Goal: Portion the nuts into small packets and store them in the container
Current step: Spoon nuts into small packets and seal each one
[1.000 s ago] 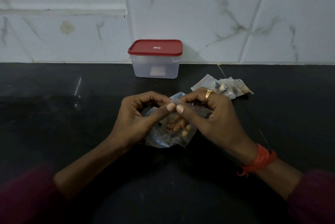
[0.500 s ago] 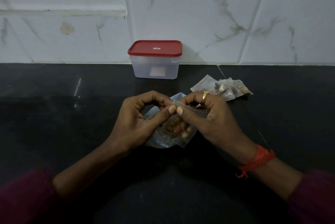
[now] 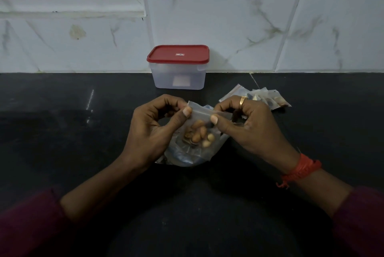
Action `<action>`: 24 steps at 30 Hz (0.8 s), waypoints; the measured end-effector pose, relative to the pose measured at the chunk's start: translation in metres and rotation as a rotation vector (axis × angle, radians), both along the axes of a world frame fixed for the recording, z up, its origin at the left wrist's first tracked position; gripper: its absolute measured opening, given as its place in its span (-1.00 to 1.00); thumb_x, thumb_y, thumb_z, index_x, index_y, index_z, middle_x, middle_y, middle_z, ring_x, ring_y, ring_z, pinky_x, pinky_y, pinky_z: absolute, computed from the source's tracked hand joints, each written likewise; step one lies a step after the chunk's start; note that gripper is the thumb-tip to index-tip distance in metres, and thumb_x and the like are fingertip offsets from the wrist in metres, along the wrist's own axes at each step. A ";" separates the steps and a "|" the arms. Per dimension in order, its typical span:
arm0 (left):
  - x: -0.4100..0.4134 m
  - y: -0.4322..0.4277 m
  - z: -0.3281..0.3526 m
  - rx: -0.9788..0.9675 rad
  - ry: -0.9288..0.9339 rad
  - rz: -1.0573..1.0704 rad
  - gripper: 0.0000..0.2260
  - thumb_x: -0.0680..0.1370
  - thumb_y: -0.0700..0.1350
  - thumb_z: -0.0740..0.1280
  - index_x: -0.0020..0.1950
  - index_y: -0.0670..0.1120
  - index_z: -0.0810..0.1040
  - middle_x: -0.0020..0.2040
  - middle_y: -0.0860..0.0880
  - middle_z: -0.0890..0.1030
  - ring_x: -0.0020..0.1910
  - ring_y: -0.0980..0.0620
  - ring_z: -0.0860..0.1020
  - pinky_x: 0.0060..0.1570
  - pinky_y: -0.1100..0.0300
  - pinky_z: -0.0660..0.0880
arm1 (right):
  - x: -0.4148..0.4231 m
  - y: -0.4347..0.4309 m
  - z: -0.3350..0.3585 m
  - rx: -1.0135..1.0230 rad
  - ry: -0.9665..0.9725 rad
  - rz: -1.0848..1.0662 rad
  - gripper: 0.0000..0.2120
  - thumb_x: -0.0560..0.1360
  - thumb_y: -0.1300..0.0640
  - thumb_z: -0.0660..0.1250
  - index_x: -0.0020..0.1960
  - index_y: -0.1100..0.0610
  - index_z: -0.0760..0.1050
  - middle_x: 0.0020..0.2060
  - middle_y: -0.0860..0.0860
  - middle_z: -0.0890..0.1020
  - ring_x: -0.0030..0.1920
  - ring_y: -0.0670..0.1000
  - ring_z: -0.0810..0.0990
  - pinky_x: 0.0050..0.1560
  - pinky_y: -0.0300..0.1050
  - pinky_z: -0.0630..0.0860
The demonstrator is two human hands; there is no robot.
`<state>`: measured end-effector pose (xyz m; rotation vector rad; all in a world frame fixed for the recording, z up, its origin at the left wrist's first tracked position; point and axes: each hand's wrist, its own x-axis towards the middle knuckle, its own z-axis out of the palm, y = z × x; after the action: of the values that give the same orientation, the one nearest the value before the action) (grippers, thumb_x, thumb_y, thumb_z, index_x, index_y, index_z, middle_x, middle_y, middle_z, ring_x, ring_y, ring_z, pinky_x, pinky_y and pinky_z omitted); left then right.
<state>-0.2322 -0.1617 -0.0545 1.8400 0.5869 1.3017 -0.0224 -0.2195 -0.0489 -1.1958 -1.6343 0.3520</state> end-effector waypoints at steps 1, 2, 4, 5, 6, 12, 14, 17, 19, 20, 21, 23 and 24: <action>-0.001 0.001 0.001 -0.010 -0.002 0.009 -0.96 0.54 -0.08 0.43 -0.05 -0.02 0.64 -0.09 -0.01 0.67 -0.07 0.03 0.64 -0.02 0.15 0.57 | 0.003 0.000 0.000 0.010 -0.019 -0.008 -0.87 0.43 -0.12 0.41 -0.08 -0.10 0.61 -0.22 -0.13 0.68 -0.24 0.05 0.62 -0.19 0.08 0.59; -0.001 0.001 0.002 -0.023 -0.004 0.014 -0.96 0.54 -0.09 0.44 -0.05 -0.03 0.64 -0.09 -0.01 0.68 -0.06 0.01 0.64 -0.02 0.14 0.59 | 0.005 0.001 0.001 0.017 -0.030 -0.014 -0.86 0.44 -0.11 0.41 -0.06 -0.08 0.62 -0.22 -0.10 0.68 -0.24 0.02 0.61 -0.19 0.03 0.59; -0.001 0.002 0.004 -0.052 -0.020 0.015 -0.95 0.52 -0.10 0.43 -0.05 -0.05 0.64 -0.08 -0.02 0.68 -0.06 0.01 0.64 -0.01 0.13 0.60 | 0.009 0.000 0.002 0.020 -0.029 -0.011 -0.86 0.44 -0.08 0.41 -0.04 -0.05 0.63 -0.22 -0.11 0.67 -0.23 -0.04 0.60 -0.20 -0.10 0.59; -0.001 0.002 0.005 -0.062 -0.033 0.011 -0.93 0.51 -0.10 0.42 -0.05 -0.07 0.64 -0.08 -0.02 0.68 -0.06 0.02 0.64 -0.02 0.15 0.60 | 0.010 0.000 0.003 0.020 -0.027 -0.006 -0.86 0.44 -0.07 0.41 -0.04 -0.05 0.63 -0.23 -0.13 0.67 -0.23 -0.07 0.60 -0.20 -0.17 0.59; -0.001 0.002 0.005 -0.068 -0.044 0.006 -0.92 0.51 -0.10 0.41 -0.05 -0.08 0.63 -0.08 -0.03 0.67 -0.07 0.02 0.64 -0.03 0.16 0.60 | 0.011 -0.001 0.005 0.018 -0.027 -0.004 -0.85 0.44 -0.08 0.42 -0.05 -0.05 0.63 -0.23 -0.14 0.67 -0.23 -0.08 0.61 -0.20 -0.21 0.58; 0.001 0.001 0.001 -0.184 -0.111 -0.048 -0.90 0.55 -0.05 0.43 -0.04 -0.07 0.61 -0.09 -0.01 0.65 -0.09 0.02 0.63 -0.11 0.14 0.62 | 0.014 -0.003 0.008 -0.004 0.092 0.020 -0.80 0.39 -0.07 0.50 -0.15 0.06 0.66 -0.26 0.00 0.70 -0.30 0.10 0.66 -0.29 -0.03 0.62; 0.003 -0.001 0.000 -0.239 -0.146 -0.114 -0.91 0.57 -0.05 0.38 -0.02 -0.06 0.58 -0.09 -0.03 0.62 -0.09 -0.01 0.61 -0.11 0.12 0.61 | 0.011 -0.004 0.007 -0.008 0.148 0.039 -0.80 0.41 -0.05 0.49 -0.13 0.08 0.66 -0.24 0.01 0.70 -0.27 0.04 0.67 -0.25 -0.11 0.62; 0.005 -0.005 0.003 -0.217 -0.159 -0.093 -0.92 0.61 -0.10 0.31 0.01 -0.10 0.51 -0.11 -0.02 0.63 -0.13 0.02 0.63 -0.17 0.14 0.61 | 0.002 -0.006 0.004 -0.031 0.196 0.055 -0.76 0.48 -0.07 0.45 -0.03 0.10 0.63 -0.19 0.05 0.69 -0.22 0.05 0.69 -0.22 -0.04 0.66; 0.005 -0.007 0.004 -0.180 -0.166 -0.036 -0.92 0.59 -0.11 0.31 0.02 -0.10 0.53 -0.09 -0.06 0.65 -0.13 -0.01 0.65 -0.18 0.11 0.61 | -0.007 -0.011 0.001 -0.031 0.134 0.060 -0.72 0.49 -0.12 0.42 0.05 0.05 0.60 -0.21 0.02 0.67 -0.27 0.05 0.68 -0.27 -0.02 0.64; 0.006 -0.008 0.004 -0.173 -0.174 -0.017 -0.91 0.58 -0.11 0.32 0.02 -0.11 0.54 -0.08 -0.07 0.66 -0.11 -0.01 0.66 -0.16 0.11 0.61 | -0.012 -0.015 -0.001 -0.014 0.080 0.049 -0.70 0.46 -0.15 0.45 0.06 0.02 0.59 -0.24 0.00 0.66 -0.32 0.02 0.66 -0.32 -0.06 0.61; 0.006 -0.009 0.004 -0.174 -0.187 -0.002 -0.90 0.56 -0.11 0.33 0.02 -0.12 0.55 -0.07 -0.07 0.66 -0.09 -0.02 0.66 -0.14 0.12 0.62 | -0.017 -0.019 -0.002 0.006 0.024 0.038 -0.71 0.42 -0.16 0.49 0.03 -0.02 0.57 -0.28 -0.03 0.65 -0.37 0.00 0.64 -0.38 -0.12 0.57; 0.005 -0.010 0.003 -0.192 -0.203 0.029 -0.87 0.55 -0.10 0.34 0.03 -0.14 0.56 -0.05 -0.08 0.66 -0.05 -0.03 0.65 -0.09 0.10 0.61 | -0.026 -0.025 -0.002 0.017 -0.026 0.028 -0.74 0.36 -0.15 0.54 -0.06 -0.09 0.56 -0.33 -0.11 0.65 -0.41 -0.04 0.63 -0.43 -0.24 0.53; 0.004 -0.009 0.002 -0.202 -0.204 0.046 -0.86 0.54 -0.09 0.35 0.02 -0.13 0.57 -0.05 -0.08 0.66 -0.05 -0.03 0.65 -0.08 0.09 0.61 | -0.028 -0.026 -0.003 0.013 -0.019 0.032 -0.76 0.37 -0.11 0.55 -0.09 -0.03 0.59 -0.34 -0.13 0.66 -0.40 -0.06 0.64 -0.41 -0.28 0.52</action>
<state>-0.2283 -0.1712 -0.0523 1.5174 0.6279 1.3871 -0.0505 -0.2452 -0.0518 -1.1672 -1.6716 0.3503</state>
